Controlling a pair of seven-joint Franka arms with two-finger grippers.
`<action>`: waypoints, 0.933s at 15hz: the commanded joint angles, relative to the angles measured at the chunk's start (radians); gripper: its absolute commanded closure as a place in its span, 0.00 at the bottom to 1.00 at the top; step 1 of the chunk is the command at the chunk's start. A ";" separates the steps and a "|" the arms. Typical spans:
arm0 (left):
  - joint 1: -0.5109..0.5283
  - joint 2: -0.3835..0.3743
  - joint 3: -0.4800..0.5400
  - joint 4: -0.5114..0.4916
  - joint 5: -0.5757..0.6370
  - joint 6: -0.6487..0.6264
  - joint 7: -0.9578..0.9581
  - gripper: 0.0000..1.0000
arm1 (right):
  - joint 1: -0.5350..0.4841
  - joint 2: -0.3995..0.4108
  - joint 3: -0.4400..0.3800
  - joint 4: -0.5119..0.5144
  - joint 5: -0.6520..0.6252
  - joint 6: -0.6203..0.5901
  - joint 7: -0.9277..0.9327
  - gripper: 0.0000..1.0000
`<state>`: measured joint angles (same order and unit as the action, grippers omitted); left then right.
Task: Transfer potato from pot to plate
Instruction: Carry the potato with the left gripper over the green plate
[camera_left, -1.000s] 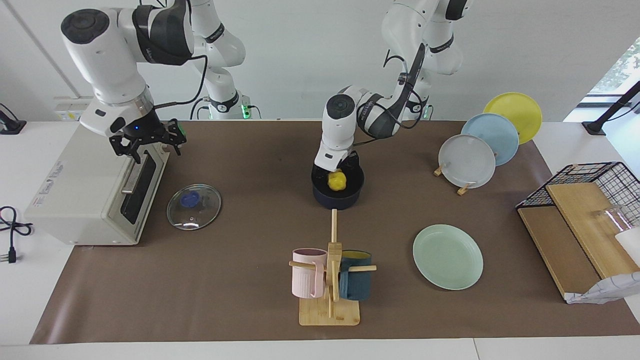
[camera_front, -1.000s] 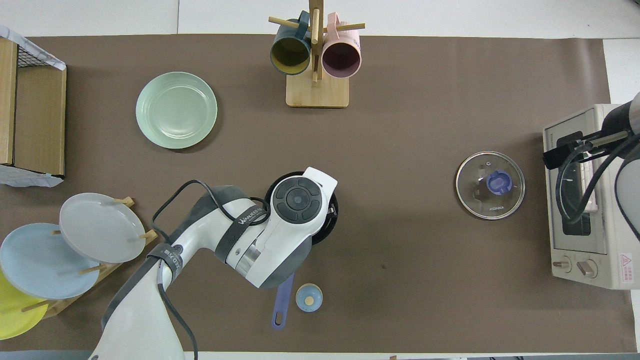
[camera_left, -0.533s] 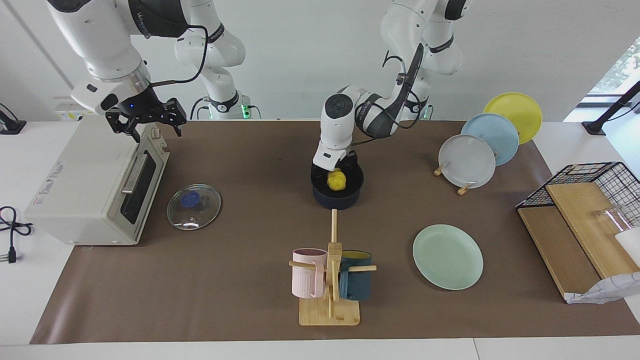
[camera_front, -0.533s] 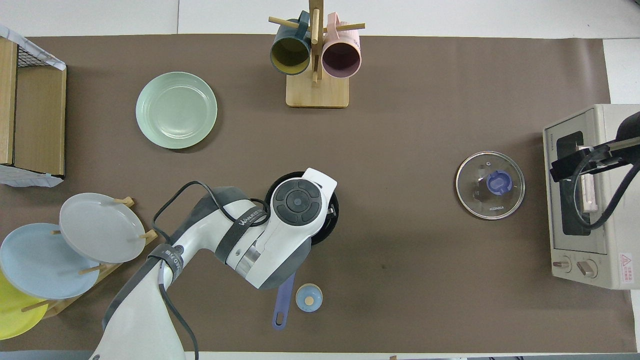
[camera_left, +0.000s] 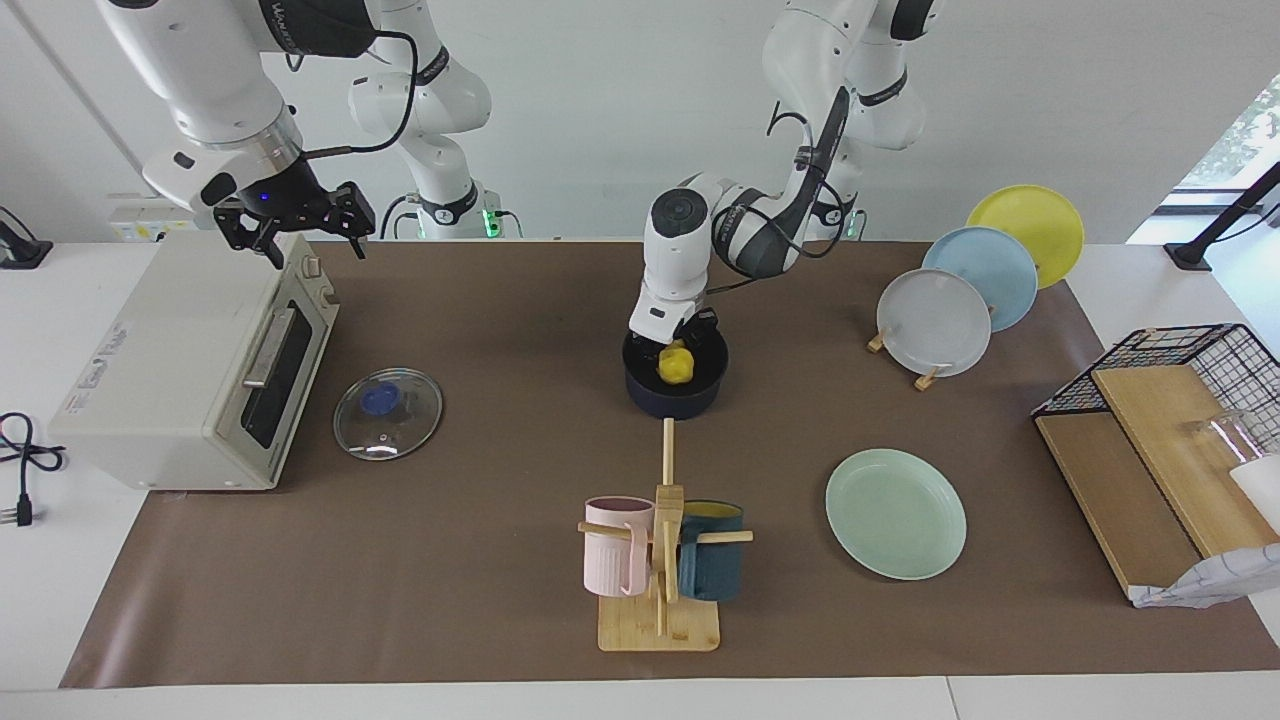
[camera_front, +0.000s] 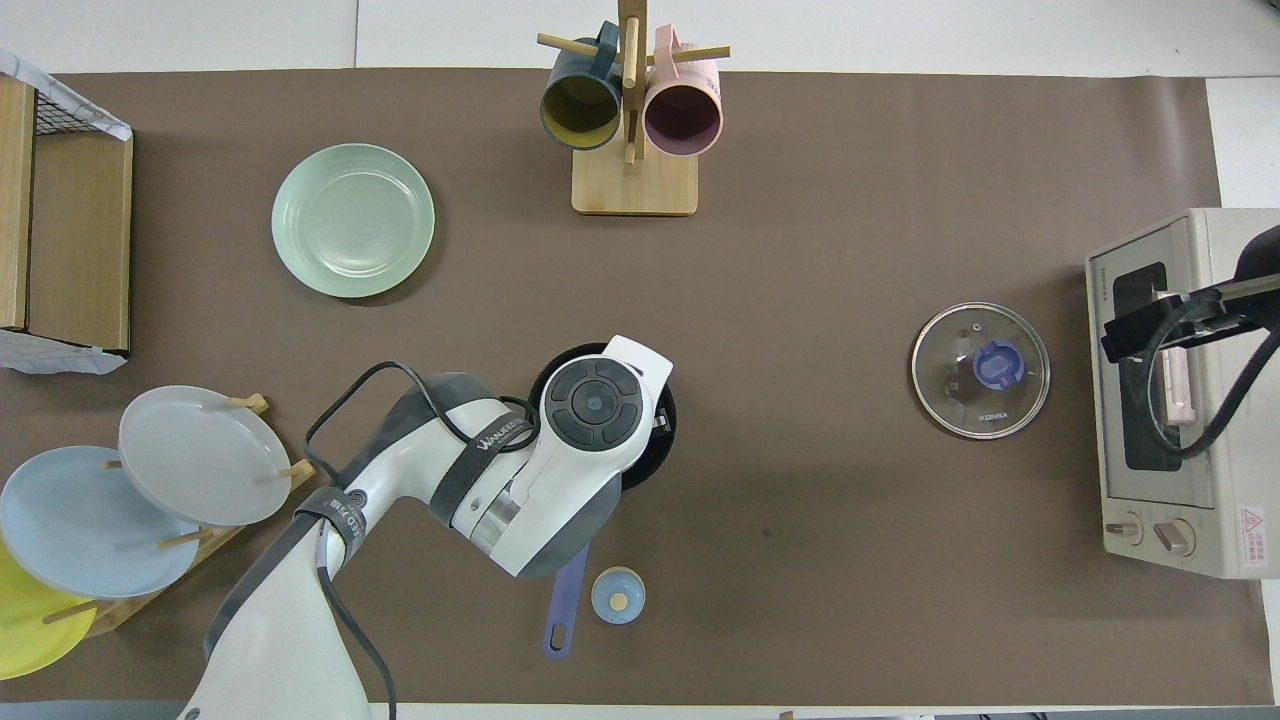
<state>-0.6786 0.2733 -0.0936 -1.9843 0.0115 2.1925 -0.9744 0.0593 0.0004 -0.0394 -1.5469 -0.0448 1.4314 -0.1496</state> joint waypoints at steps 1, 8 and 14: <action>-0.006 -0.006 0.012 0.007 0.024 0.006 -0.014 1.00 | -0.047 -0.003 0.030 0.007 0.019 -0.022 0.015 0.00; 0.059 -0.117 0.015 0.192 0.024 -0.282 0.041 1.00 | -0.053 -0.016 0.033 0.008 0.017 -0.054 0.015 0.00; 0.350 -0.098 0.014 0.401 -0.010 -0.387 0.377 1.00 | -0.053 -0.011 0.015 0.013 0.023 -0.049 0.012 0.00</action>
<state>-0.4285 0.1411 -0.0686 -1.6300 0.0150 1.8078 -0.7252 0.0204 -0.0091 -0.0313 -1.5445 -0.0446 1.3913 -0.1487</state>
